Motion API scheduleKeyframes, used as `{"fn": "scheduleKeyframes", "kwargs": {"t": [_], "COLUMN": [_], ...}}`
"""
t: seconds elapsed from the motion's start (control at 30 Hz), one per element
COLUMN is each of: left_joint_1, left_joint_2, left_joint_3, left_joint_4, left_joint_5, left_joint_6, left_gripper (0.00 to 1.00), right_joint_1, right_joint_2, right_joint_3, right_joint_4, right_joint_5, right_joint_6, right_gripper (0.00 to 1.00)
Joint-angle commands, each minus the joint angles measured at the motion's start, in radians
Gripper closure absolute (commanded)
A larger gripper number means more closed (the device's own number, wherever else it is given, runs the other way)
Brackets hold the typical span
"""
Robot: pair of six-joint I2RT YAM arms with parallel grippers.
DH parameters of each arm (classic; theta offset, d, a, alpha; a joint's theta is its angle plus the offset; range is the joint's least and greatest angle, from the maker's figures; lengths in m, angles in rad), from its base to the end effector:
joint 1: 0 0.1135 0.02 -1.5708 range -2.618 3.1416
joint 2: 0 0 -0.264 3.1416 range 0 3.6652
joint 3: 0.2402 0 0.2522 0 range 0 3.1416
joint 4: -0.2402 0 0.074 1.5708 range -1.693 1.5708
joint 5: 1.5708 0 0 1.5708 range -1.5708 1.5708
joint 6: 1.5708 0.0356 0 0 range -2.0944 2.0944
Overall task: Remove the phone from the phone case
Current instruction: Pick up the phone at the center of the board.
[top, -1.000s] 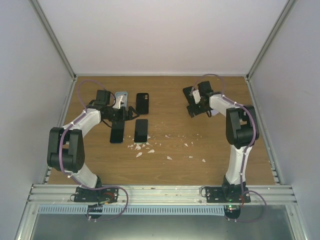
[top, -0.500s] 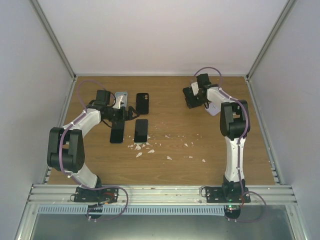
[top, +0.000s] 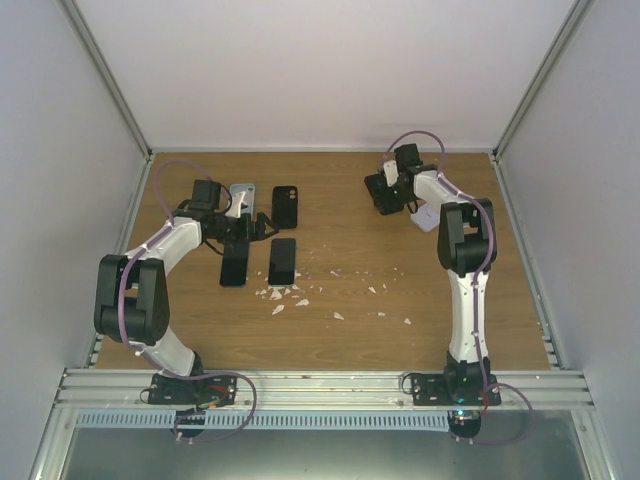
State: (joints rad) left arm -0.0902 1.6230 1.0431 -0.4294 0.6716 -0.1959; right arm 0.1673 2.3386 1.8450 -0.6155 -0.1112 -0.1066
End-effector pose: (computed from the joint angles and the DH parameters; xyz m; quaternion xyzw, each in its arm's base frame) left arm 0.3225 -0.0514 0.2069 0.0433 0.9107 -0.3507 0.2138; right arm 0.4886 0.0865 0.1423 -0.1453 0.9611 0.0610 0.2267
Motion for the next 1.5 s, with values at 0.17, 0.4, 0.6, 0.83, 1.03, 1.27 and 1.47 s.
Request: {"fn": "scheduleKeyframes", "kwargs": {"t": [0.17, 0.4, 0.6, 0.83, 1.03, 1.27, 1.47], "left_joint_1": [-0.007, -0.026, -0.069, -0.087, -0.095, -0.104, -0.114], "left_joint_2": [-0.032, -0.076, -0.108, -0.105, -0.108, -0.138, -0.199], "left_joint_3": [0.011, 0.006, 0.002, 0.044, 0.078, 0.115, 0.072], "left_joint_4": [0.038, 0.037, 0.063, 0.059, 0.068, 0.092, 0.129], "left_joint_5": [0.008, -0.022, -0.05, -0.083, -0.104, -0.102, 0.004], "left_joint_6": [0.007, 0.04, 0.07, 0.09, 0.129, 0.277, 0.514], "left_gripper": [0.01, 0.01, 0.01, 0.01, 0.01, 0.01, 0.01], "right_joint_1": [0.038, 0.101, 0.119, 0.119, 0.118, 0.118, 0.12], "right_joint_2": [-0.155, -0.351, -0.35, -0.284, -0.255, -0.326, -0.404], "right_joint_3": [-0.25, -0.474, -0.538, -0.511, -0.513, -0.509, -0.447], "right_joint_4": [-0.036, -0.001, -0.004, -0.036, -0.064, -0.049, -0.118], "right_joint_5": [-0.081, -0.113, -0.086, -0.075, -0.106, -0.077, -0.196], "right_joint_6": [-0.131, -0.28, -0.318, -0.322, -0.326, -0.354, -0.38], "right_gripper": [0.29, 0.32, 0.17, 0.01, 0.13, 0.35, 0.4]}}
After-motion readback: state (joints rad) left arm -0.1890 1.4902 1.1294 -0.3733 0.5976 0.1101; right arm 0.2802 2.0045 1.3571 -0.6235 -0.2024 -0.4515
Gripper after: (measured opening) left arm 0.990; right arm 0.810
